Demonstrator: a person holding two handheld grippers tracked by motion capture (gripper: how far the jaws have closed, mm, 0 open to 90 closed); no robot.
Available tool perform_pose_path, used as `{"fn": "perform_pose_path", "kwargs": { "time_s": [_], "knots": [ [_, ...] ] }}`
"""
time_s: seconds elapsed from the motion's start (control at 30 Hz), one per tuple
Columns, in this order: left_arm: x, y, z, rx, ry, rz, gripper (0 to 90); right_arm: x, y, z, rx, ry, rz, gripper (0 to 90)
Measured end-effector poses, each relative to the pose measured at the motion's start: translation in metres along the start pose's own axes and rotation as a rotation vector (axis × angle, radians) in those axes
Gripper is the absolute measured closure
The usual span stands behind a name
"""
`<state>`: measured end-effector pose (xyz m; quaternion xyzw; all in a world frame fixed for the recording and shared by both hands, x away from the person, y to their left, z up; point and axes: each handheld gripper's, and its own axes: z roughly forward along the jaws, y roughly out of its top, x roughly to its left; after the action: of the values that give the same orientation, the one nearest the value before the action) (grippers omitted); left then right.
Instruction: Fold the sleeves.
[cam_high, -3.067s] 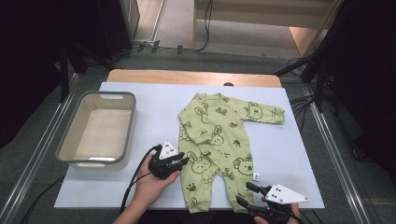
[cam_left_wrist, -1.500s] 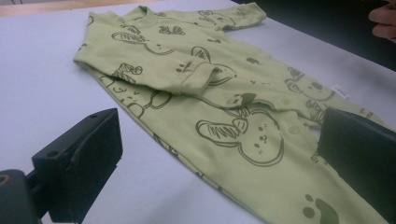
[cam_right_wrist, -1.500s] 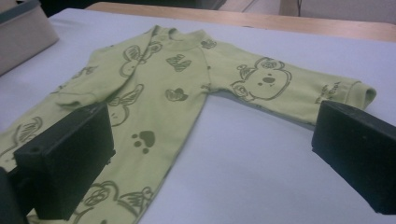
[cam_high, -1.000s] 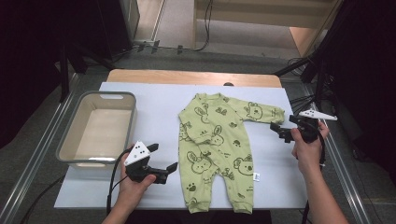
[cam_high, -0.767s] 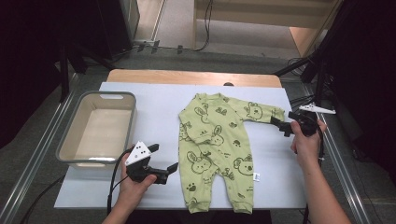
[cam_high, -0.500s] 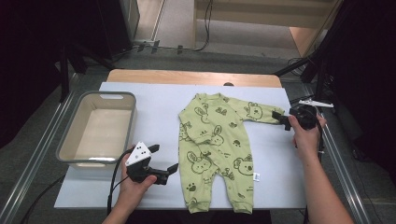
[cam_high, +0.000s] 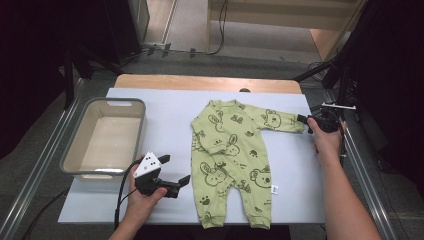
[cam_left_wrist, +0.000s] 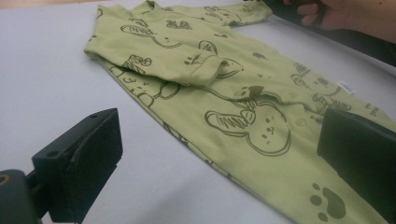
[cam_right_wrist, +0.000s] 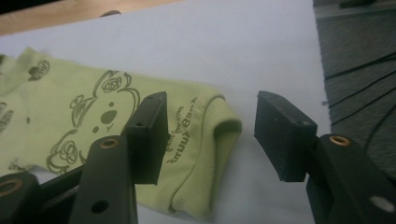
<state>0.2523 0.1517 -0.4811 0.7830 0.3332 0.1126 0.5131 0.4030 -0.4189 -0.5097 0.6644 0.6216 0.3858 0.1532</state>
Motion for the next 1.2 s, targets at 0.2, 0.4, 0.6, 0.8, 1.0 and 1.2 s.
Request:
{"fn": "perform_pose_path", "kwargs": {
  "time_s": [0.2, 0.4, 0.6, 0.8, 1.0, 1.2],
  "knots": [
    [0.001, 0.000, -0.001, 0.002, 0.001, 0.000, 0.0, -0.006, -0.003, 0.012, 0.023, -0.015, 0.049, 55.4],
    [0.000, -0.001, 0.001, 0.008, -0.002, 0.001, 0.0, -0.003, -0.004, 0.018, 0.035, -0.027, 0.025, 72.2],
    [0.000, 0.000, 0.001, 0.003, 0.000, -0.010, 0.0, 0.006, 0.000, 0.016, 0.021, -0.041, -0.035, 82.6],
    [0.000, -0.001, 0.001, 0.006, -0.001, -0.007, 0.0, 0.014, 0.012, 0.007, -0.050, -0.088, -0.097, 82.8],
    [0.000, 0.000, 0.000, 0.002, -0.001, -0.011, 0.0, 0.021, 0.016, 0.001, -0.079, -0.080, -0.094, 82.7],
    [-0.002, 0.000, 0.002, 0.004, -0.006, -0.003, 0.0, 0.039, 0.021, -0.011, -0.136, -0.057, -0.157, 82.7]
  ]
}}
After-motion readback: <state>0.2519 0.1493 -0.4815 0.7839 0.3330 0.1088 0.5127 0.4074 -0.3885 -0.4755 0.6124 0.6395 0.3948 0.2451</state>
